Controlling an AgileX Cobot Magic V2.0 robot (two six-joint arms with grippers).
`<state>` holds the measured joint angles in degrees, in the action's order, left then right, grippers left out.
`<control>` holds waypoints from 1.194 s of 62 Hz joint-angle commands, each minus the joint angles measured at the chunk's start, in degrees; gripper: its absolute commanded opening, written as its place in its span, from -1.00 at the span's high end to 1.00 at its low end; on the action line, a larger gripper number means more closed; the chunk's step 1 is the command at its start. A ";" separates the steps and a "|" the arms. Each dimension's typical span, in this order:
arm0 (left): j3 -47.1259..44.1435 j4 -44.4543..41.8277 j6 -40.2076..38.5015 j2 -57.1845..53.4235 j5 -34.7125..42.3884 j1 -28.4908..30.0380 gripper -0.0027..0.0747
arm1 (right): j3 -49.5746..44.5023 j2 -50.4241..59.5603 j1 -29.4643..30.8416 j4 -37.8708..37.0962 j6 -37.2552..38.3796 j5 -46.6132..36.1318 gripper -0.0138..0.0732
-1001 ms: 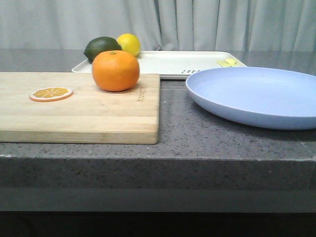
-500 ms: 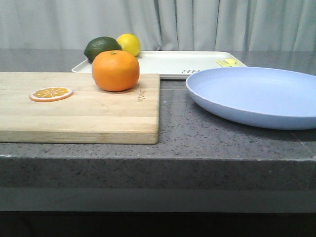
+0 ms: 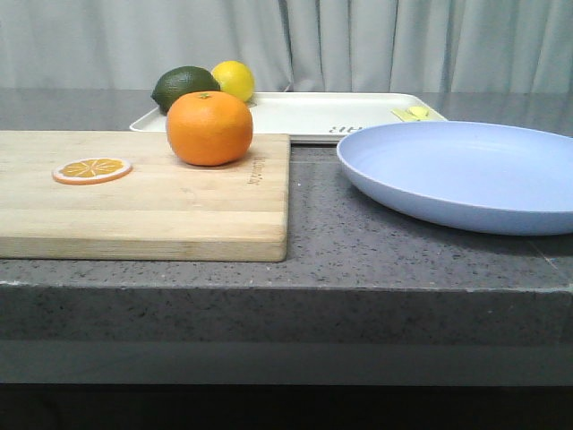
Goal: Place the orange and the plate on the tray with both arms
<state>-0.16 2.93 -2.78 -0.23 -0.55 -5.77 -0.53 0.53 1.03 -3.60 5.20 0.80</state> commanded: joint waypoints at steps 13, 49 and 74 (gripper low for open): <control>17.17 0.48 -0.47 1.70 -11.63 0.10 0.98 | 17.95 -1.48 0.26 0.29 -0.57 10.42 0.84; 41.46 1.66 -0.47 27.66 -27.08 0.10 0.98 | 38.62 -27.13 0.26 0.29 -0.62 28.50 0.84; 40.61 1.39 -0.47 33.41 -27.31 0.10 0.91 | 38.55 -31.97 0.26 0.29 -2.37 31.77 0.37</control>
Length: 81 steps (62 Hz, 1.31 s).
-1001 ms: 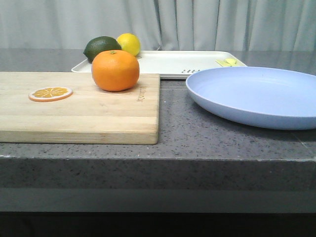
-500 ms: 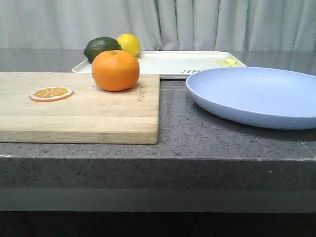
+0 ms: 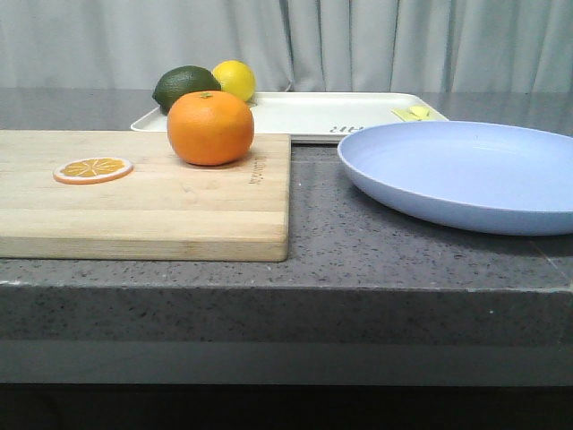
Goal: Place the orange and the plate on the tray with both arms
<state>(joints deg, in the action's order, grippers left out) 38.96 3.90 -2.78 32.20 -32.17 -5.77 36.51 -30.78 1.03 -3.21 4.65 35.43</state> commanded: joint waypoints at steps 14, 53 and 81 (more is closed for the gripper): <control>1.49 0.42 -0.38 1.06 4.42 0.10 -0.02 | 1.52 -0.68 0.19 -0.11 -1.87 -0.83 -0.63; 8.48 0.13 3.33 16.07 6.48 -21.34 -0.59 | 1.52 -0.72 -8.50 0.39 -2.23 2.53 -0.65; 23.53 -1.64 3.33 41.06 4.54 -26.96 -0.80 | 1.52 -0.72 -8.50 0.45 -2.23 4.23 -0.65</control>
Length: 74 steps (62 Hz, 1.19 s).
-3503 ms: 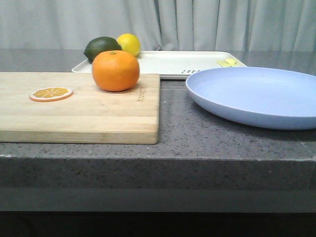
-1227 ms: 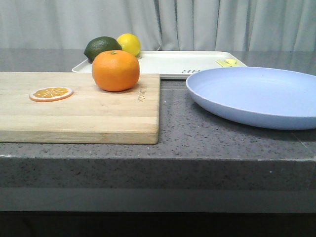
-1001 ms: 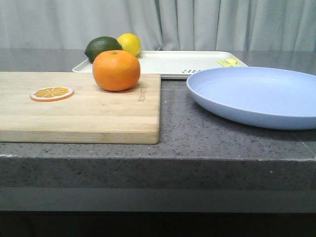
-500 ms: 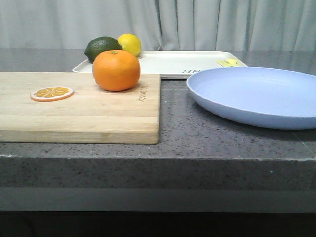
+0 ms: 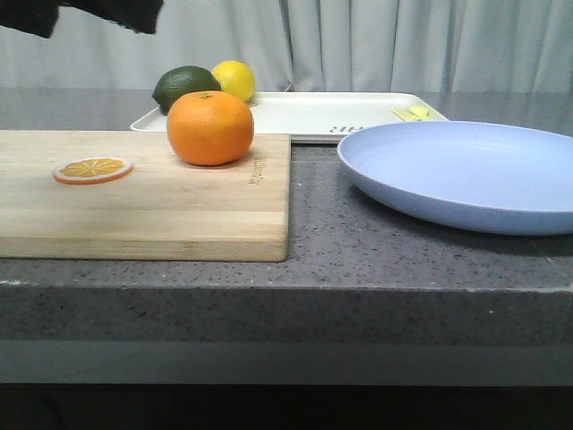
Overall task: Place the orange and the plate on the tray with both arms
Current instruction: 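Lower the left gripper over the orange and close on it, then carry the orange with the left gripper onto the blue plate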
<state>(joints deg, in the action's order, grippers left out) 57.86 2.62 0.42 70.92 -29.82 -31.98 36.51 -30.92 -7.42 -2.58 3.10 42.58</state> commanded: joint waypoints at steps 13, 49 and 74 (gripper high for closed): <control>13.90 -2.62 0.13 12.78 -2.19 -1.57 -0.83 | 1.52 -0.58 -0.05 -0.19 -0.68 -2.74 -0.65; 24.41 -3.54 0.13 26.39 -3.32 -1.76 -0.83 | 1.52 -0.58 -0.05 -0.19 -0.68 -2.57 -0.65; 24.76 -3.54 0.13 26.90 -6.70 -1.76 -0.17 | 1.52 -0.58 -0.05 -0.19 -0.68 -2.28 -0.65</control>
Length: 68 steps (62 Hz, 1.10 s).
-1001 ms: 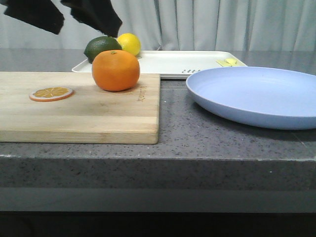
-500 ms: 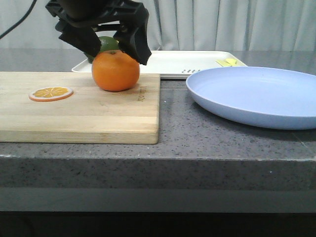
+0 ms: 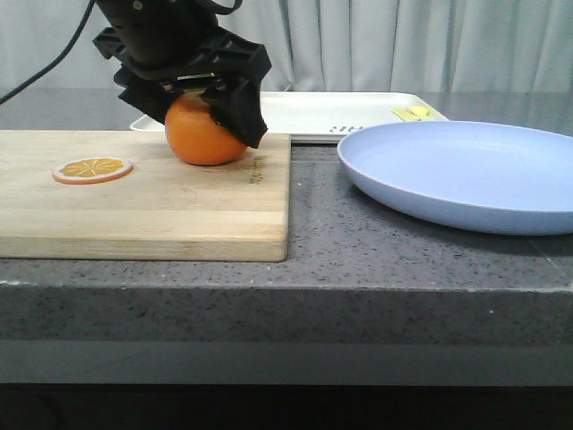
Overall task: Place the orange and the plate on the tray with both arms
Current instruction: 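Carry the orange with the left gripper onto the blue plate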
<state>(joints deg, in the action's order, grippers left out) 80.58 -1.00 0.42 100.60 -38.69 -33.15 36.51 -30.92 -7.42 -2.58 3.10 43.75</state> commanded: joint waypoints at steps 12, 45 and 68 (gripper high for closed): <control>3.93 1.49 0.13 -2.78 0.34 -1.13 -0.10 | 1.52 -0.58 -0.05 -0.19 -0.68 -3.46 -0.65; 23.32 1.39 0.13 8.61 0.36 -17.08 -0.11 | 1.52 -0.58 -0.05 -0.19 -0.68 -3.28 -0.65; 33.09 1.39 0.13 17.82 0.36 -20.45 -0.41 | 1.52 -0.58 -0.05 -0.19 -0.68 -2.94 -0.65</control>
<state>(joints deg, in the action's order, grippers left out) 110.42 0.00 0.42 121.02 -41.72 -53.05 36.51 -30.97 -7.42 -2.58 3.10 44.15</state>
